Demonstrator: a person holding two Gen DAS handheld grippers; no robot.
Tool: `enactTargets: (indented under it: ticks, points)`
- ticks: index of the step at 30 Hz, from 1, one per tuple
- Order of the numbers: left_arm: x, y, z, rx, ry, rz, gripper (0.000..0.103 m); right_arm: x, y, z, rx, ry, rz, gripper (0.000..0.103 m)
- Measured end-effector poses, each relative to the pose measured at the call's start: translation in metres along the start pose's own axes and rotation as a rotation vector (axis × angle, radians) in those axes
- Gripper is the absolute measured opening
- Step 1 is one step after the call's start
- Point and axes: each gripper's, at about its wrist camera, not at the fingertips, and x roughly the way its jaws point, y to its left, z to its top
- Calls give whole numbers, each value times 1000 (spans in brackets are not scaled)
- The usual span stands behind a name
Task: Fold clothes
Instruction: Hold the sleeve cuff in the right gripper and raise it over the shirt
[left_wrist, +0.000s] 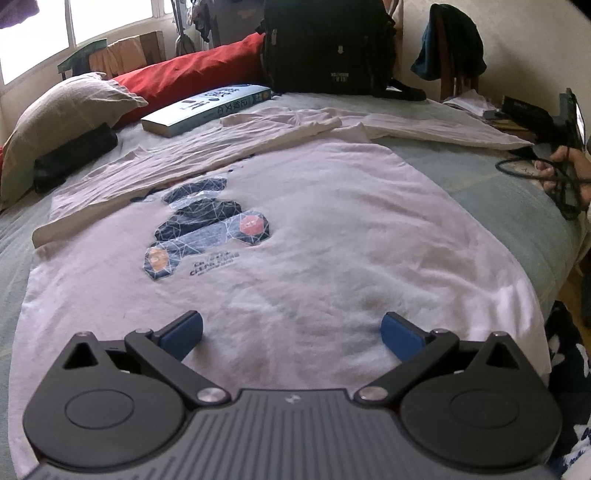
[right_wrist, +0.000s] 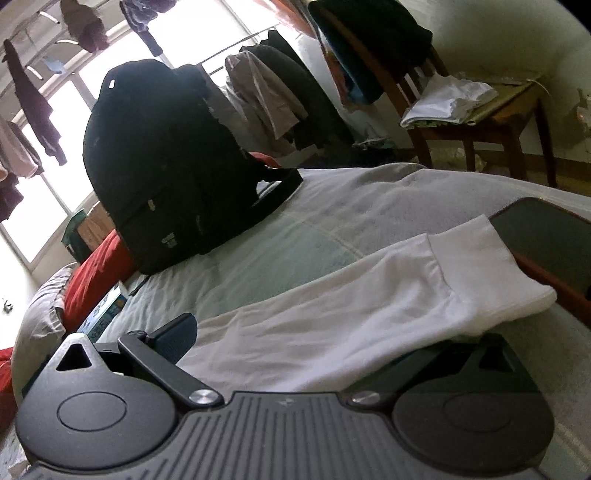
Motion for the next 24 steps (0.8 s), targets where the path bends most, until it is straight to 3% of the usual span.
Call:
enactTargets:
  ticks: [15,24]
  points:
    - [-6,2,-1,3,-7,11,102,-1,3,6,46,-31,45,103]
    - [-19,4,-5,11,-24,6,102,-12,41,12,2,-48,95,103]
